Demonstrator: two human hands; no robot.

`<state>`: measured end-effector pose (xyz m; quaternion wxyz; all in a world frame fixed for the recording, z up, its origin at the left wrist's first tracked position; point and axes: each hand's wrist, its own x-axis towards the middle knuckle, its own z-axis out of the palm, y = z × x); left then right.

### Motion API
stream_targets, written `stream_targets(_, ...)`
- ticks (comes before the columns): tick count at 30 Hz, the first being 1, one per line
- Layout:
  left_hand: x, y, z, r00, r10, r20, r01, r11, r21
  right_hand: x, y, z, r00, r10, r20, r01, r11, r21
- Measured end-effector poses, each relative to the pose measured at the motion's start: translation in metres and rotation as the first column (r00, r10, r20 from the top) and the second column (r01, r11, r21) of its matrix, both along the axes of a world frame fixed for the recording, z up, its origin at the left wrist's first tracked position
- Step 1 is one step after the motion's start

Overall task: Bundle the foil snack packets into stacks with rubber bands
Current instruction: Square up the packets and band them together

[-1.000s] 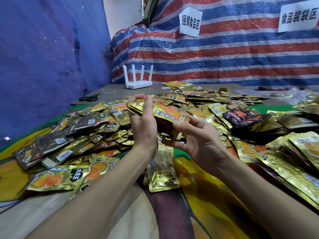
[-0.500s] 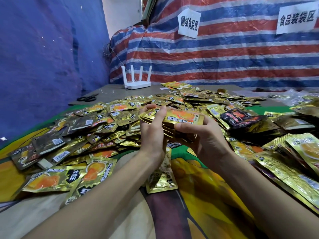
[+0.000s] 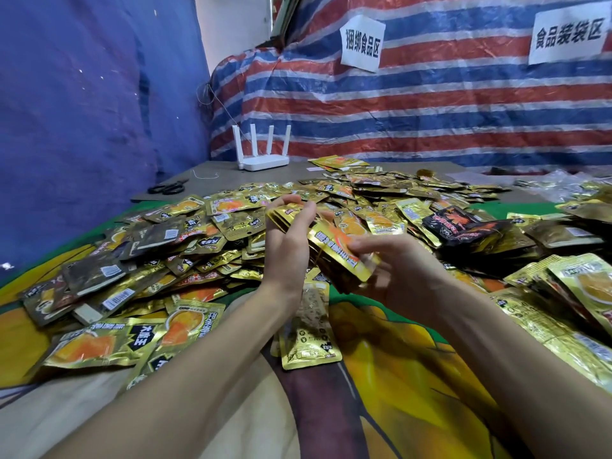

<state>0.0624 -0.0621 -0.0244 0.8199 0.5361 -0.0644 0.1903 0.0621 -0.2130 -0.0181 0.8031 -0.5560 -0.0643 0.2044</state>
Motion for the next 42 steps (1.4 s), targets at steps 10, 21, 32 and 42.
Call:
stream_targets(10,-0.009,-0.005,0.005,0.996,-0.085,-0.039,0.088,0.994,0.069,0.002,-0.004,-0.004,0.973,0.202,0.108,-0.193,0.977,-0.086)
stream_targets(21,-0.011,-0.019,-0.004,0.981,-0.179,-0.077,0.183,0.982,0.054,0.004,-0.004,-0.007,0.944,0.133,0.302,-0.122,0.991,-0.056)
stream_targets(32,-0.026,-0.037,-0.008,0.977,0.008,0.214,-0.109,0.878,0.467,-0.028,-0.012,0.017,0.763,-0.207,0.613,0.490,0.803,-0.339)
stream_targets(42,-0.048,-0.061,-0.009,0.904,-0.247,0.349,-0.089,0.689,0.719,-0.053,-0.152,0.084,0.681,-0.238,0.692,0.732,0.254,-0.633)
